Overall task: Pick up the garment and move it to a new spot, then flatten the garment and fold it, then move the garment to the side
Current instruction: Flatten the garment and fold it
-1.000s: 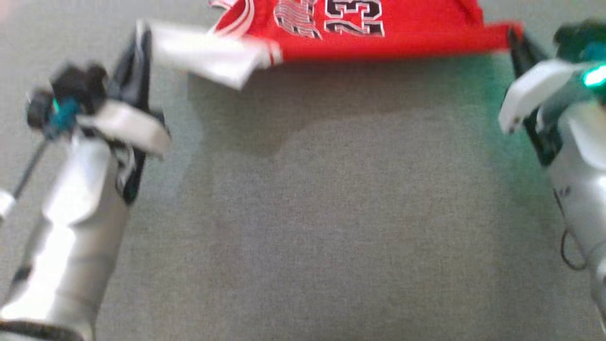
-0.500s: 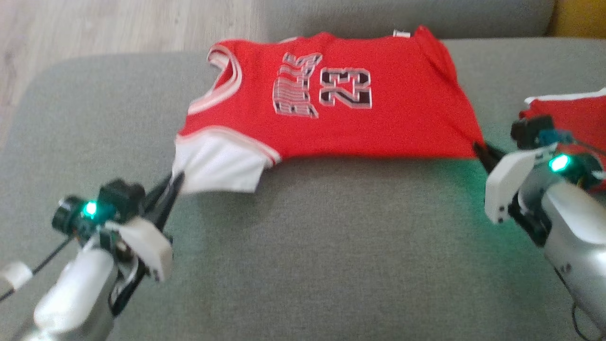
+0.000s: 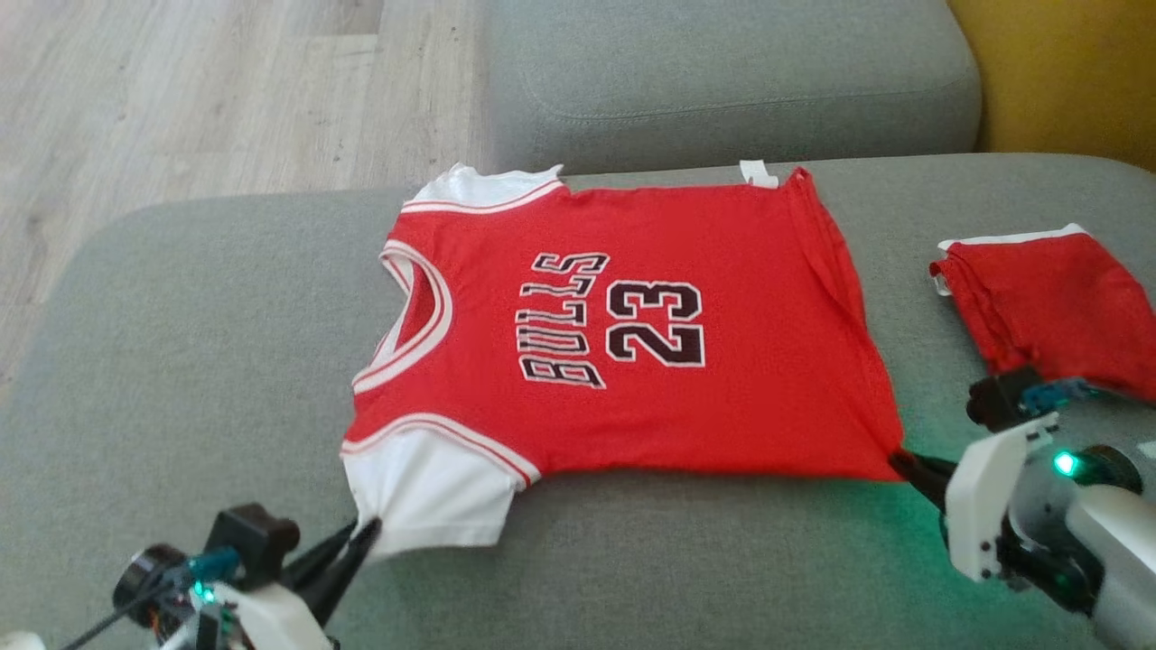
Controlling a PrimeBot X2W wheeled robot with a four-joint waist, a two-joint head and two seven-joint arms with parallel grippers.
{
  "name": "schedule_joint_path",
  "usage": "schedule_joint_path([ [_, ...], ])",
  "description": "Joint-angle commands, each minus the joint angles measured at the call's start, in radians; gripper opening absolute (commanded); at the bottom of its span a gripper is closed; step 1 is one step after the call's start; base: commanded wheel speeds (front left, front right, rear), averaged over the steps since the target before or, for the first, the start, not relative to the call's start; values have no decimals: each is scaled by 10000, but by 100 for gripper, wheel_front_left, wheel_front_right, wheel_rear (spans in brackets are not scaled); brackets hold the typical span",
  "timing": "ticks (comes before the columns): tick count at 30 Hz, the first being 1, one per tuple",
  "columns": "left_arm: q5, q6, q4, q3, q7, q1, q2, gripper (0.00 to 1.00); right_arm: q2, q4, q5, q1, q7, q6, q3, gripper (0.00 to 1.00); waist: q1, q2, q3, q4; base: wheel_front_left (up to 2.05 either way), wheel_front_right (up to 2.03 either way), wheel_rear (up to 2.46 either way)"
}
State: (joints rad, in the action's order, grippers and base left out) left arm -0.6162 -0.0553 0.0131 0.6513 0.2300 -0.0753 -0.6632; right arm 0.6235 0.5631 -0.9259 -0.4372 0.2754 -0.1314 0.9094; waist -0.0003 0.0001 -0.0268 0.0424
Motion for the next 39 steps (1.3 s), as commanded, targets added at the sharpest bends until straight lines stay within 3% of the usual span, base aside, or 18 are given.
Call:
schedule_joint_path([
  [1, -73, 181, -676, -508, 118, -357, -498, 0, 570, -482, -227, -17, 54, 7, -16, 0, 3, -1, -22, -21, 0, 0, 0],
  [6, -82, 573, -1567, -637, 379, -206, -693, 0, 1026, -1180, -539, 183, -90, 7, -349, 0, 3, -1, 34, -68, 0, 0, 0],
  [12, -46, 628, -1343, -765, 369, -871, -422, 0, 856, -1322, -422, -167, -306, 7, -884, 0, 3, -1, 494, -186, 0, 0, 0],
  [28, 275, -446, 1420, -461, 809, -4338, 211, 0, -34, -291, 130, -1834, -225, 7, -1740, 0, 3, -1, 2083, -154, 0, 0, 0],
  [39, 401, -635, 2904, -432, 384, -6202, 567, 0, -458, 12, 483, -2642, -217, 7, -1493, 0, 3, -1, 2471, -215, 0, 0, 0],
])
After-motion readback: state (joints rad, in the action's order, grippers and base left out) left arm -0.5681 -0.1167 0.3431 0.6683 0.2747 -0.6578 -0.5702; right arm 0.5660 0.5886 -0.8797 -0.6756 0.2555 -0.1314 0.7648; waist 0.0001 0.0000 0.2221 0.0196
